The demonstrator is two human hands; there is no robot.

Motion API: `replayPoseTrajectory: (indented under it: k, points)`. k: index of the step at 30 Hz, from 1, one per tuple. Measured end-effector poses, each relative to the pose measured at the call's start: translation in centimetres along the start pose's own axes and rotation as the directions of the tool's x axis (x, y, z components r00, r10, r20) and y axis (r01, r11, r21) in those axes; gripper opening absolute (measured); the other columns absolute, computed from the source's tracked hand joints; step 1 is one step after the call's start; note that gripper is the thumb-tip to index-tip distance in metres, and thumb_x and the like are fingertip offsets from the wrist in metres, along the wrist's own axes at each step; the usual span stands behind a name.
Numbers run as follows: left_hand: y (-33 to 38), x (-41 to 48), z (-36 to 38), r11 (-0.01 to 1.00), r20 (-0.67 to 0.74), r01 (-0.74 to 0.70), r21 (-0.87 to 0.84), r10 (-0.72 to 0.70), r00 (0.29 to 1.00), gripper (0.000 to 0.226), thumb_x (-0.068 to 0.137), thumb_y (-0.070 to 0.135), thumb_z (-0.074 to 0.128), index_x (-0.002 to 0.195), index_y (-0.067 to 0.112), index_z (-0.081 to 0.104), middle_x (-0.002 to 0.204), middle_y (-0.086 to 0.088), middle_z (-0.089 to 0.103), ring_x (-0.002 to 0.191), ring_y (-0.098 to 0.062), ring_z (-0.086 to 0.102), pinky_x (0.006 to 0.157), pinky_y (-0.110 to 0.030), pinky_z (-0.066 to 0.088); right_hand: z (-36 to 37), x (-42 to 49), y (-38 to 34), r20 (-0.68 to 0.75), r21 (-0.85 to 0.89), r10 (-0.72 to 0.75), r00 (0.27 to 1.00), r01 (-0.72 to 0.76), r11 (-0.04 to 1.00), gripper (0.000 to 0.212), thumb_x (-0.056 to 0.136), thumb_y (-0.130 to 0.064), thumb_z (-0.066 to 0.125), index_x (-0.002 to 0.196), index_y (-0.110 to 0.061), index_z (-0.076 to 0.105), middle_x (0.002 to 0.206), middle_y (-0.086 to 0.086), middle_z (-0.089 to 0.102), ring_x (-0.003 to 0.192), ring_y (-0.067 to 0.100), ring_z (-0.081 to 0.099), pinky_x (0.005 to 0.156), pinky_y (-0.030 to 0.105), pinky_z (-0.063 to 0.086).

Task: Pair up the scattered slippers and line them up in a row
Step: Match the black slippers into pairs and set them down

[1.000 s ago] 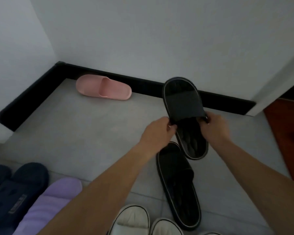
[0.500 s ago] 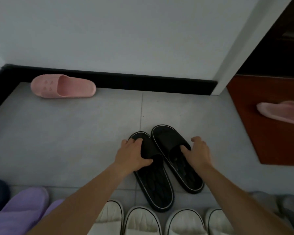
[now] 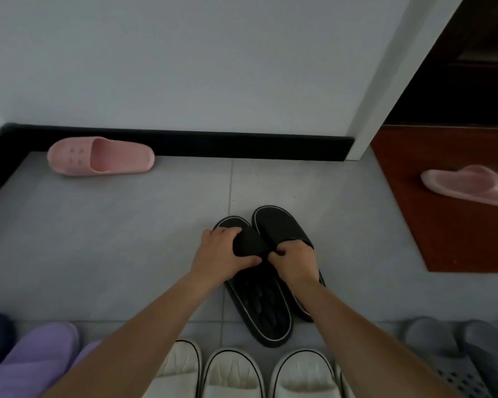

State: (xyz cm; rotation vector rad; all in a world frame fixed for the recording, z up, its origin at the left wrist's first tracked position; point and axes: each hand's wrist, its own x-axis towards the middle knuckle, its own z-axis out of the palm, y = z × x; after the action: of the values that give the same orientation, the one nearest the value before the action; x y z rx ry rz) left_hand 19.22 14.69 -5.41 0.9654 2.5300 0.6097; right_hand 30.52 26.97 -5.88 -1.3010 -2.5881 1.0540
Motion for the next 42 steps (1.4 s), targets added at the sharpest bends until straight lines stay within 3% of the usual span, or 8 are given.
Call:
replayPoseTrajectory:
  k: [5,7,15,19,26,30,35,42]
  points:
    - [6.1,0.6,-1.1,0.957,-0.158,-0.176,-0.231,0.141,0.977,0.064,0.075,0.050,0.070,0.127,0.016,0.053,0.120,-0.007,0.056,0.109,-0.021,0.050,0.094,-0.031,0.042,-7.9,0.5,2.2,-0.080,0.005,-0.095,0.992,0.095,0.995,0.042,0.073,-0.020,0.064,0.047,-0.013,0.031,0.046,0.002,0.033,0.047,0.019,0.033,0.050,0.032,0.028]
    - [9.0,0.5,-0.9,0.931,-0.152,-0.251,-0.265,0.217,0.964,0.054,0.081,0.037,0.069,0.127,0.014,0.053,0.119,-0.007,0.055,0.097,-0.014,0.052,0.081,-0.019,0.040,-12.1,-0.1,4.3,-0.119,0.000,-0.093,0.989,0.093,0.996,0.041,0.075,-0.020,0.064,0.049,-0.014,0.032,0.048,0.003,0.033,0.047,0.019,0.035,0.050,0.032,0.027]
    - [21.7,-0.9,1.2,0.897,0.124,-0.441,0.016,0.436,0.891,0.055,0.085,0.044,0.061,0.132,0.022,0.044,0.126,0.000,0.054,0.109,-0.017,0.053,0.089,-0.027,0.044,-26.0,-2.5,12.4,-0.126,-0.164,-0.153,0.980,0.131,0.978,0.038,0.073,-0.023,0.065,0.048,-0.013,0.038,0.055,0.007,0.044,0.056,0.021,0.045,0.054,0.036,0.038]
    - [30.9,-1.7,4.2,0.837,0.299,-0.532,0.132,0.478,0.826,0.049,0.082,0.052,0.060,0.120,0.025,0.047,0.114,0.002,0.055,0.094,-0.013,0.053,0.075,-0.027,0.046,-32.5,-5.1,18.9,-0.119,-0.203,-0.153,0.981,0.127,0.971,0.036,0.076,-0.025,0.064,0.052,-0.012,0.041,0.061,0.015,0.052,0.055,0.026,0.048,0.050,0.032,0.033]
    - [51.2,-4.7,14.9,0.807,0.400,-0.586,-0.072,0.561,0.725,0.055,0.082,0.050,0.062,0.128,0.028,0.041,0.124,0.004,0.051,0.092,-0.006,0.054,0.067,-0.021,0.047,-47.4,-9.0,36.2,-0.187,-0.234,0.049,0.981,-0.093,0.968,0.029,0.076,-0.023,0.065,0.054,-0.013,0.048,0.061,0.001,0.051,0.062,0.022,0.054,0.058,0.034,0.046]
    - [57.7,-6.3,20.7,0.770,0.471,-0.637,0.031,0.551,0.689,0.067,0.083,0.059,0.050,0.140,0.034,0.023,0.134,0.007,0.040,0.109,-0.014,0.053,0.078,-0.031,0.045,-54.7,-10.5,49.9,-0.367,-0.136,0.289,0.884,-0.358,0.924,0.013,0.084,-0.022,0.060,0.073,-0.015,0.062,0.082,0.006,0.062,0.080,0.026,0.060,0.068,0.031,0.047]
    - [60.3,-3.9,24.4,0.807,0.457,-0.578,0.118,0.473,0.753,0.067,0.086,0.057,0.049,0.142,0.031,0.023,0.139,0.004,0.041,0.119,-0.018,0.051,0.092,-0.034,0.045,-59.7,-12.2,61.9,-0.537,-0.041,0.484,0.691,-0.594,0.803,0.010,0.082,-0.026,0.061,0.078,-0.017,0.064,0.085,0.007,0.063,0.082,0.030,0.059,0.067,0.035,0.050]
    - [63.3,0.4,27.4,0.883,0.392,-0.458,0.102,0.387,0.834,0.059,0.087,0.048,0.055,0.138,0.026,0.036,0.131,0.001,0.052,0.114,-0.018,0.053,0.088,-0.034,0.046,-64.0,-11.3,69.7,-0.570,-0.042,0.573,0.589,-0.717,0.696,0.012,0.086,-0.022,0.054,0.088,-0.018,0.065,0.100,0.012,0.063,0.094,0.034,0.059,0.070,0.035,0.047]
